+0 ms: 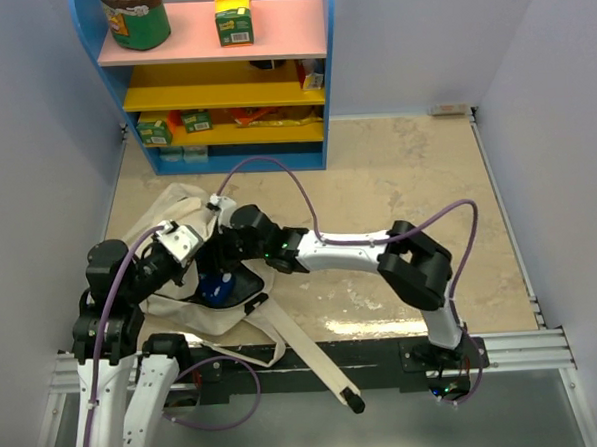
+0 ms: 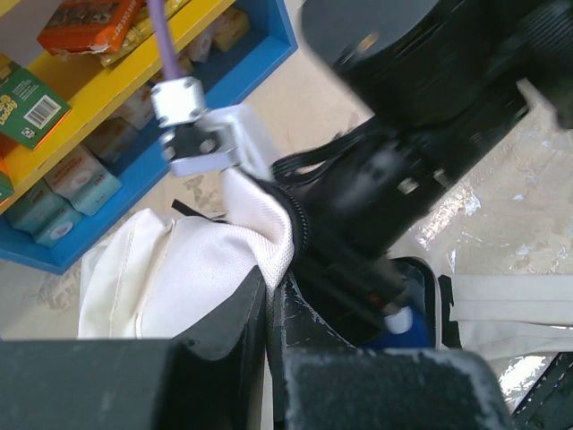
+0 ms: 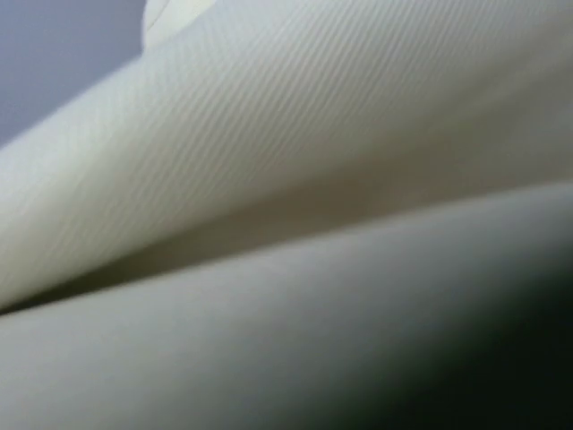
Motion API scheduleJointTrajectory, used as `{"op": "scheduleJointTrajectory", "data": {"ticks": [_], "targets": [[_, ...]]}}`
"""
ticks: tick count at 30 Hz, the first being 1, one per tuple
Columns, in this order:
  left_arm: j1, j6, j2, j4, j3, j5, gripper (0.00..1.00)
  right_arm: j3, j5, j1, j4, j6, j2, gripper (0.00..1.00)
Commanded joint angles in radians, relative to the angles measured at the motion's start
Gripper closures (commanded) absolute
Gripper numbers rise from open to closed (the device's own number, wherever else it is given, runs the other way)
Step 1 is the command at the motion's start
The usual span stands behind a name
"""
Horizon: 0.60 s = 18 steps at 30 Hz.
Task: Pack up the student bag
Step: Place the stationery in the student bag.
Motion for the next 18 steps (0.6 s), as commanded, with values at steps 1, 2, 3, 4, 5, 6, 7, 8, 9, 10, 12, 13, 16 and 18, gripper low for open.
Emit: {"op": "scheduleJointTrajectory", "data": {"ticks": [1,2,3,4,5,6,7,8,9,10,12,13,16,18], "targets": [[-0.002,-0.005,-0.080,0.073,0.058,0.121,1.00,0.232,0.179,0.001,0.071,-0.074,0.129,0.80],[-0.002,-0.006,-0.077,0.068,0.061,0.124,1.00,0.258,0.247,0.004,0.059,-0.089,0.154,0.75],[-0.002,-0.005,-0.073,0.062,0.070,0.125,1.00,0.278,0.304,0.007,0.035,-0.121,0.192,0.66],[-0.002,-0.006,-0.071,0.051,0.075,0.133,1.00,0.290,0.343,0.010,0.036,-0.131,0.204,0.60],[-0.002,-0.005,-0.070,0.045,0.076,0.136,1.00,0.289,0.399,0.009,0.033,-0.138,0.211,0.53],[-0.002,-0.003,-0.070,0.040,0.079,0.141,1.00,0.281,0.420,0.009,0.025,-0.148,0.203,0.41],[-0.002,-0.005,-0.070,0.037,0.079,0.141,1.00,0.239,0.440,0.009,0.028,-0.155,0.188,0.36],[-0.002,-0.002,-0.070,0.037,0.075,0.139,1.00,0.202,0.470,0.009,0.040,-0.163,0.159,0.31],[-0.002,-0.002,-0.071,0.036,0.069,0.136,1.00,0.157,0.489,0.009,0.074,-0.164,0.130,0.21],[-0.002,0.001,-0.074,0.039,0.061,0.131,1.00,0.064,0.507,0.009,0.089,-0.169,0.052,0.17],[-0.002,0.003,-0.080,0.046,0.035,0.119,1.00,-0.031,0.564,0.009,0.122,-0.166,-0.030,0.12],[-0.002,0.001,-0.083,0.062,0.026,0.101,1.00,-0.133,0.570,0.009,0.132,-0.160,-0.129,0.11],[-0.002,-0.009,-0.088,0.097,-0.011,0.056,1.00,-0.330,0.576,0.010,0.211,-0.146,-0.268,0.11],[-0.002,-0.009,-0.089,0.106,-0.028,0.055,1.00,-0.410,0.573,0.021,0.257,-0.146,-0.377,0.13]]}}
